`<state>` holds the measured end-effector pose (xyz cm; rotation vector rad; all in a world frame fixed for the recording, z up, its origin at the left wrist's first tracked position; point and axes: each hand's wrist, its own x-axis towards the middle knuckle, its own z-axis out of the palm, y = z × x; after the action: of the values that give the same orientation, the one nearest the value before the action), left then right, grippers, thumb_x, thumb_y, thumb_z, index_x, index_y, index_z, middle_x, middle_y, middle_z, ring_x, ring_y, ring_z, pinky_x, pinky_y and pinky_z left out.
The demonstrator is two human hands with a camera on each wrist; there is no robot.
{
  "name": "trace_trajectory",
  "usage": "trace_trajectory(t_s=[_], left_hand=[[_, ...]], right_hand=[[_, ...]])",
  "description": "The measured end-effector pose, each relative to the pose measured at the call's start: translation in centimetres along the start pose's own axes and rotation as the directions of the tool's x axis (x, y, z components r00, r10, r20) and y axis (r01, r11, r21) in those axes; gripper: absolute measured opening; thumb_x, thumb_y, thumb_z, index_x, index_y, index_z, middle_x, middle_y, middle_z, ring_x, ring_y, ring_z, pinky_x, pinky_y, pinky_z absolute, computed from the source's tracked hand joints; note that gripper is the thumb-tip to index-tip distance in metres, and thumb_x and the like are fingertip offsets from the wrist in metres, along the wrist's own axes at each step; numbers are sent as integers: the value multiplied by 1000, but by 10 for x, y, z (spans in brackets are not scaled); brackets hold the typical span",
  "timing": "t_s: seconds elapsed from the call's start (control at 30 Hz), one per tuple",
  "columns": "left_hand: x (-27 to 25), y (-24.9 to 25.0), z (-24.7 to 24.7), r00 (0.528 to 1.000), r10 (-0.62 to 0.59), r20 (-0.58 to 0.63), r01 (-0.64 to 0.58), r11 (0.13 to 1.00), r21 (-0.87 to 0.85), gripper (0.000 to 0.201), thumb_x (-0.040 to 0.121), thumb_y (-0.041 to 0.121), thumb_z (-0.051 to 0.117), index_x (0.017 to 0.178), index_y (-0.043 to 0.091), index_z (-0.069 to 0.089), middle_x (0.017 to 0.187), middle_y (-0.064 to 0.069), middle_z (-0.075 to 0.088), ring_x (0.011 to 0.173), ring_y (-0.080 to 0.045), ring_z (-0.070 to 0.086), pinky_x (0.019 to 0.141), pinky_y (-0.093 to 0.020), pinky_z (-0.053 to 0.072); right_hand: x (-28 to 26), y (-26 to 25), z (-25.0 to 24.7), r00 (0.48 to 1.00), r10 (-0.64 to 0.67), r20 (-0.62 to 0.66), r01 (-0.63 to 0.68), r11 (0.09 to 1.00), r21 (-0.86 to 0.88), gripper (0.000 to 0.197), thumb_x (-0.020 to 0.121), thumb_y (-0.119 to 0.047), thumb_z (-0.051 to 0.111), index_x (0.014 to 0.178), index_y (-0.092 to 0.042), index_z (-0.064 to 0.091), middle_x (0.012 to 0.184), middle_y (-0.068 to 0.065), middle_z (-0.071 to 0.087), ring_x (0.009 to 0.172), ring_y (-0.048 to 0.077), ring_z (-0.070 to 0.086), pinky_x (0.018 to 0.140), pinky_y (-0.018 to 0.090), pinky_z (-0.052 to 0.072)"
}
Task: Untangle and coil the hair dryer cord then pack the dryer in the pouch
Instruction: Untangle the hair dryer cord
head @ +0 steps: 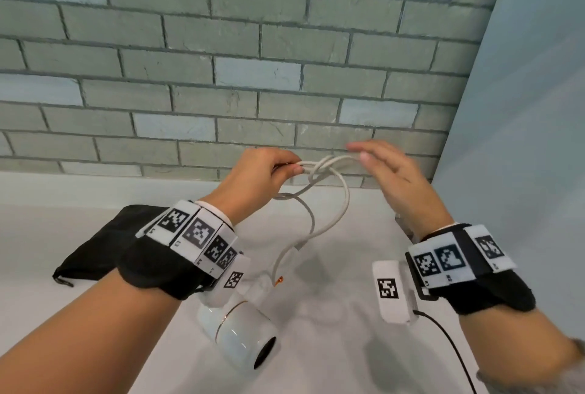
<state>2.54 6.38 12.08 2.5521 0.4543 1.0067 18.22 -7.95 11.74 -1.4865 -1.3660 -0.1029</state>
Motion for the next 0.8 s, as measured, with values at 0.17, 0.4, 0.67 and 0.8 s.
trace_trajectory(t_s=[0.17,0.4,0.67,0.8], left_hand=[[6,1,3,999,31,4,-31,999,19,21,90,22,53,93,9,69,70,-11,64,56,-12,49,51,-10,34],[2,-32,5,866,-476,-153,293,730,-618,27,98,16,33,74,20,45,73,-1,65,65,-9,64,62,-25,51],[-10,-57,-29,802,-589,95,-10,-172,-985,50,98,23,31,52,12,48,84,-9,70,69,-19,72,72,-38,59],[-13,-47,-24,881,-473,29,-5,-71,-997,53,95,28,42,45,16,55,99,-3,66,77,-17,71,70,-29,59]], right_hand=[[14,-7,21,967,-92,239,146,965,-217,35,87,-27,56,122,-25,55,107,-10,62,96,2,57,89,18,43],[-8,17,28,953,109,282,-95,993,-63,11,87,-13,56,91,-23,55,79,16,63,74,18,65,70,32,50],[-30,50,36,939,233,252,-258,963,74,27,74,-30,72,78,-8,56,64,-1,52,59,6,45,60,17,36],[-36,55,55,971,219,94,-182,936,-300,30,63,-38,78,72,-21,56,49,-16,47,50,3,41,61,23,35]])
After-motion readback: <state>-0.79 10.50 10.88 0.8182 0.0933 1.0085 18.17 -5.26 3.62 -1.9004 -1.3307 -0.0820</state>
